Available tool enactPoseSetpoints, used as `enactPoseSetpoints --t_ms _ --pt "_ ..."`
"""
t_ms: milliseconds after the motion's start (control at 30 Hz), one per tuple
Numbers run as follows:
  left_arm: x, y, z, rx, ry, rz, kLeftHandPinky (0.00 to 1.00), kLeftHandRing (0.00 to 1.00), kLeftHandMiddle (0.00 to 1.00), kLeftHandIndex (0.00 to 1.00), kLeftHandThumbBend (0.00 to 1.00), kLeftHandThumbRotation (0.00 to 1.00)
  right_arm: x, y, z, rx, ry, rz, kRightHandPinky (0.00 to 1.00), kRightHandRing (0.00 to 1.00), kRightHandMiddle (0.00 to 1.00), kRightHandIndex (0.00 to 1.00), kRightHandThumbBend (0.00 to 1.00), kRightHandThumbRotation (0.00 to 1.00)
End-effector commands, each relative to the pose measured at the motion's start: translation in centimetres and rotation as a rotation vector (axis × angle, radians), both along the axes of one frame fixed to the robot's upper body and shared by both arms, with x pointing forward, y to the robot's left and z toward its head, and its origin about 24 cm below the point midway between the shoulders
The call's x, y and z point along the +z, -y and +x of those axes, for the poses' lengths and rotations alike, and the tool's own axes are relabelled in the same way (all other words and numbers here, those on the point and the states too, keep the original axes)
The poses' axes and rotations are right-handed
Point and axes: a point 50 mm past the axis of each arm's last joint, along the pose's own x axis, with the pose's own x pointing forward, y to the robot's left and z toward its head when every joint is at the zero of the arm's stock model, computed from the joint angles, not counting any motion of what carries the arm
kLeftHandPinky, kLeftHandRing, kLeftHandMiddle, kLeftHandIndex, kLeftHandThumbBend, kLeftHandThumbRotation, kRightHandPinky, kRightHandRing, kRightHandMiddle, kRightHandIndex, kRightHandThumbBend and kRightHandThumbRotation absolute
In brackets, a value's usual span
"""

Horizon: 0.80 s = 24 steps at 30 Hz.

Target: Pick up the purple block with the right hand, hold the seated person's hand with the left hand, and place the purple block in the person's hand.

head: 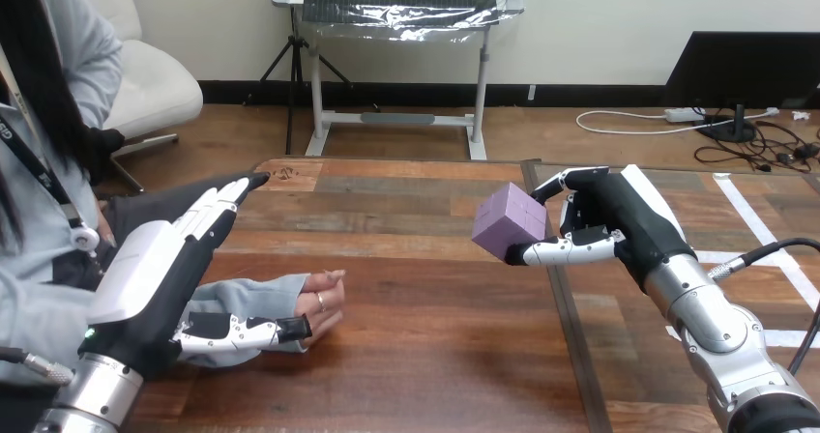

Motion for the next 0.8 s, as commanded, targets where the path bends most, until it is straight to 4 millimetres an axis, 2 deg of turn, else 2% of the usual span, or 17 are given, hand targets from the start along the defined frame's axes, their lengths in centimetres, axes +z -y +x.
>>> enactPoseSetpoints --t_ms 0,533,767 --pt "2.34 0.31 1.18 -0.033 0.108 -0.004 0.91 0.96 0.95 0.95 1.00 0.45 2.48 -0.48 1.27 0.009 0.102 0.034 0.04 0.08 0.12 0.11 0.55 0.00" --pt "2.61 0.06 1.30 -0.048 0.078 0.048 0.90 0.94 0.93 0.93 1.00 0.43 2.78 -0.51 1.26 0.015 0.125 0.024 0.03 0.08 0.12 0.11 0.55 0.00" --pt "2.85 -0.07 1.35 -0.059 0.064 0.089 0.87 0.90 0.89 0.88 1.00 0.40 2.88 -0.53 1.21 0.018 0.136 0.029 0.03 0.07 0.12 0.11 0.56 0.00"
